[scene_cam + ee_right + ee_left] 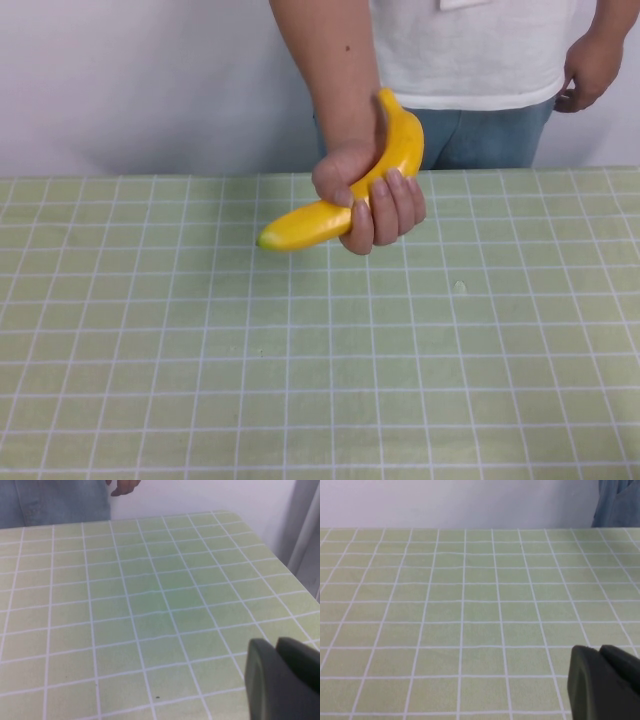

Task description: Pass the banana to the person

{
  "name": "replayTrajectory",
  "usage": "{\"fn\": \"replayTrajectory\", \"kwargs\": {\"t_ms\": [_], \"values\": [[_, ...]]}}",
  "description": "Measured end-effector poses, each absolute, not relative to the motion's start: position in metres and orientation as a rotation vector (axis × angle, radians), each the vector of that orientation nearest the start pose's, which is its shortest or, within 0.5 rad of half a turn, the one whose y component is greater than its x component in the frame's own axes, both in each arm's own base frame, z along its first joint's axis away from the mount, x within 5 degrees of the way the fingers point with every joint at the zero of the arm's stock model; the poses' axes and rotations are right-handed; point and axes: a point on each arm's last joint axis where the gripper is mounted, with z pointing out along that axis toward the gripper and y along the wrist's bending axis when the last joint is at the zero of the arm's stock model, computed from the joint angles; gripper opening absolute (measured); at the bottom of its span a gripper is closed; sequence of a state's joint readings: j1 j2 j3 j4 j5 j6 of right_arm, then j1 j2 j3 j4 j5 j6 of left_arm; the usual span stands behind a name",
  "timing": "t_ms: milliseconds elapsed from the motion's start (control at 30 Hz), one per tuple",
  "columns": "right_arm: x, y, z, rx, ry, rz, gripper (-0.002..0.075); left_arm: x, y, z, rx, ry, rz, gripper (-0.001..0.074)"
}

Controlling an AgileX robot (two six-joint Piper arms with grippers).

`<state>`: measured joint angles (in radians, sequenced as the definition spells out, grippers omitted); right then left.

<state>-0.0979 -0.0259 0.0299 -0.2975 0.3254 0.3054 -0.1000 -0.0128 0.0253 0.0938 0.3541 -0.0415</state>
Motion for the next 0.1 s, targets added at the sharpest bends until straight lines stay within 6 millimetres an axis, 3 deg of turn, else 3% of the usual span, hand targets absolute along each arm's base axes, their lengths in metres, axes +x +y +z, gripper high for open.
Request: {"fn": "replayTrajectory", "kwargs": {"t_ms": [100], "values": [[0.0519, -0.0137, 0.1764, 0.175, 1.792, -0.138, -0.0009, 0.053, -0.0024, 0.1736, 0.111, 1.845, -0.009, -0.0003]]}}
